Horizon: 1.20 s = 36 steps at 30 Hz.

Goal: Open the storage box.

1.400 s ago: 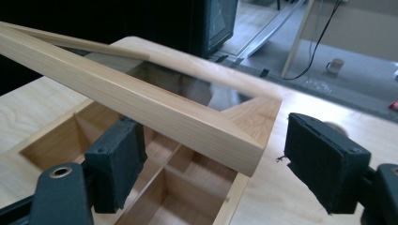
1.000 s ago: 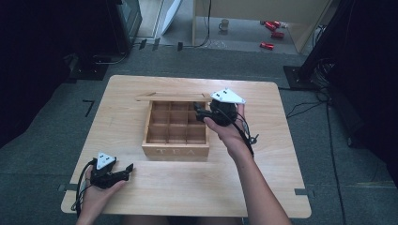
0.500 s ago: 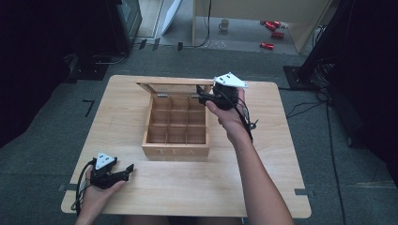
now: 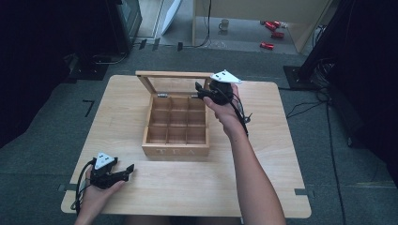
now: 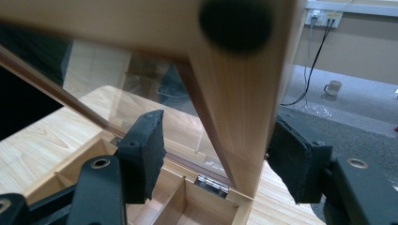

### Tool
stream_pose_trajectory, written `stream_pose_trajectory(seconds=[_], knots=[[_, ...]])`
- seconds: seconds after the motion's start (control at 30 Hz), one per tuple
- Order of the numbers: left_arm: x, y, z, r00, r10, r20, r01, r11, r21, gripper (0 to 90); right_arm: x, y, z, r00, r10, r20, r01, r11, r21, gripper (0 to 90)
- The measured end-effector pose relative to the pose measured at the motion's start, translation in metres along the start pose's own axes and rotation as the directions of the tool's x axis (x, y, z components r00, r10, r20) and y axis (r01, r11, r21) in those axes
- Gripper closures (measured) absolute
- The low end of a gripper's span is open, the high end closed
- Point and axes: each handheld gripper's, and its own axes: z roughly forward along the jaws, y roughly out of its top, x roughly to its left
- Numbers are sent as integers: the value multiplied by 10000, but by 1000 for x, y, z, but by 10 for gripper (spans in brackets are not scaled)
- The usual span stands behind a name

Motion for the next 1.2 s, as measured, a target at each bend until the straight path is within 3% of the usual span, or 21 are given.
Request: stream_pose_trajectory(seconds=[0.17,0.43,0.57,0.77,0.97,1.1,1.2], knots=[[0,0,1,10000,-27,-15,27,10000,-33,248,-7,-4,14,9999,67,-109,-66,9999,75,394],[0,1,1,10000,-24,21,24,10000,10,248,-20,-11,34,9963,817,-262,-829,9955,-463,414],[0,1,1,10000,11,32,-11,10000,39,249,-26,-18,46,9946,989,-316,-998,9947,-259,415],[0,2,2,10000,-49,70,49,10000,9,250,-29,-26,58,9928,1195,-109,-1196,9928,-47,432],[0,2,2,10000,-26,40,26,10000,-5,251,-37,-27,60,9915,1298,104,-1298,9915,-30,564],[0,2,2,10000,-23,21,23,10000,-4,253,-38,-28,61,9919,1158,523,-1161,9932,30,637],[0,2,2,10000,-21,16,21,10000,-5,253,-42,-30,64,9830,1554,979,-1573,9875,120,670]])
